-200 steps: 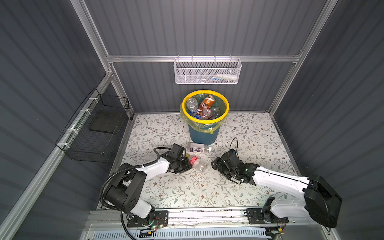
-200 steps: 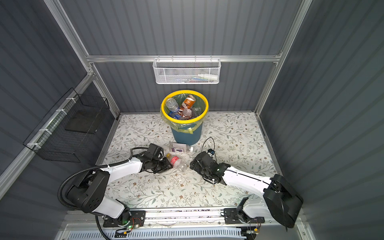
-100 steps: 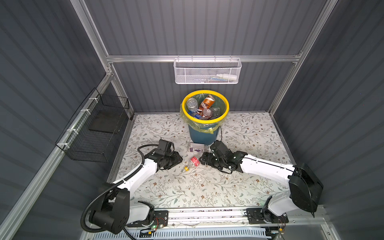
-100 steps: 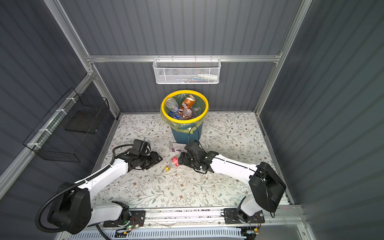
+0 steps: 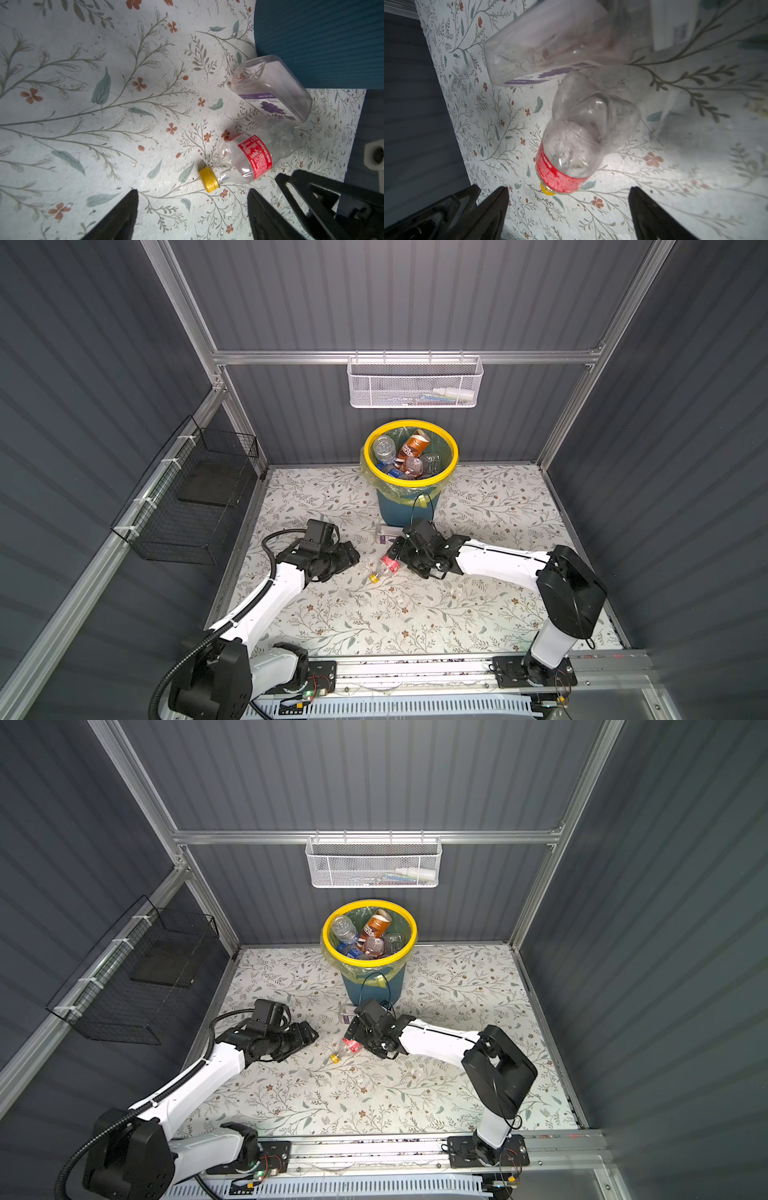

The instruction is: Throw the plastic bottles in the bin

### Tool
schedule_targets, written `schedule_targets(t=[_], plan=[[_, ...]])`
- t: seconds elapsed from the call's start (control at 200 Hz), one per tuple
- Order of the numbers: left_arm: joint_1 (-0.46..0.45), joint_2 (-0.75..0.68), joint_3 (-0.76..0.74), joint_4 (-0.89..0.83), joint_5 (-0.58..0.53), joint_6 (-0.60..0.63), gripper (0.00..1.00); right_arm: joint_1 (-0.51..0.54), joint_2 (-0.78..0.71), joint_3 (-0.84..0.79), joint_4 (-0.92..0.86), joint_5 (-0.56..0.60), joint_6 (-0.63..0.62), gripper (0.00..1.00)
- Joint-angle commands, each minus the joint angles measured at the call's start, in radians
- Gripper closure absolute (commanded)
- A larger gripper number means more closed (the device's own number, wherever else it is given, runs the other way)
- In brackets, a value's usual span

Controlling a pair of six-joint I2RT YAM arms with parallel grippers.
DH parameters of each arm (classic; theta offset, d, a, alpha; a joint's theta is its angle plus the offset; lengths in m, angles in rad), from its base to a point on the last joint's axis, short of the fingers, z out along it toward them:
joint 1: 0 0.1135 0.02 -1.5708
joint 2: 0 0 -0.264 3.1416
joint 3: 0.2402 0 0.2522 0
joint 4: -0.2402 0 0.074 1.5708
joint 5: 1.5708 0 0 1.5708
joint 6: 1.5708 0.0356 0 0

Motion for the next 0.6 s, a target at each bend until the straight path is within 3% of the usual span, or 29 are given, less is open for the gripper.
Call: schedule_targets(t=[0.0,0.145,0.33,0.48,0.595], plan=[[0.009,-0.031,0.032,-0.045,-0.022,0.024,0.16,0.006,0.06,0.041,0.003,0.002,0.047,0.09],[0.014,-0.049,0.036,-0.06,-0.028,0.034,0.16,0.007,0.108,0.036,0.005,0.026,0.064,0.13],[0.018,-0.045,0.038,-0.065,-0.033,0.04,0.16,-0.006,0.094,-0.061,0.045,0.054,0.073,0.3],[0.022,-0.039,0.05,-0.074,-0.039,0.054,0.16,-0.052,-0.027,-0.239,0.066,0.065,0.054,0.44],[0.025,-0.023,0.062,-0.078,-0.04,0.061,0.16,-0.121,-0.155,-0.411,0.072,0.039,0.038,0.44]])
